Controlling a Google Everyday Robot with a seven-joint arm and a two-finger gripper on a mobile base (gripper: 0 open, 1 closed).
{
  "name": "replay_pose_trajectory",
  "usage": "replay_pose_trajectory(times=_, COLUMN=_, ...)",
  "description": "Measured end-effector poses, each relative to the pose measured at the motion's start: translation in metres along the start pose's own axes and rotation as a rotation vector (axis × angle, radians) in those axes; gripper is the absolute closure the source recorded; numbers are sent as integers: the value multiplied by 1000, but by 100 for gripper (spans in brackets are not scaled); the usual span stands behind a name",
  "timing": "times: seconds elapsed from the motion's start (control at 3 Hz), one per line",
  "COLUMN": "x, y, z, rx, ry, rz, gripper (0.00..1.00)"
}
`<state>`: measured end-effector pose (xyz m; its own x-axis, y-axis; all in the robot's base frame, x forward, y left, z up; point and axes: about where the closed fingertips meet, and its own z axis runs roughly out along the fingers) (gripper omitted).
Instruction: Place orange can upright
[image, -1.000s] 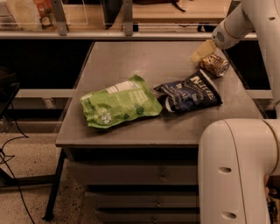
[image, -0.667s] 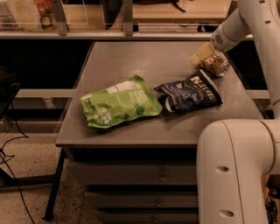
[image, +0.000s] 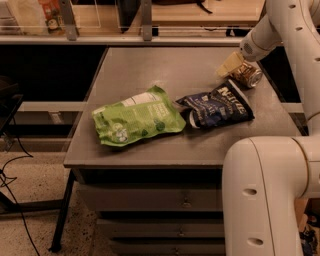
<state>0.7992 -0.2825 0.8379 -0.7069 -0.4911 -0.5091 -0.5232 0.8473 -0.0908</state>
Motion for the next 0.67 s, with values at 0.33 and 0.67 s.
replay_pose_trajectory(times=0.33, x=6, y=3, z=5, rx=-23, ry=12, rz=8, gripper=17)
replay_pose_trajectory(times=0.67, x=11, y=19, z=6, rx=-83, ry=33, rz=-7, gripper=41)
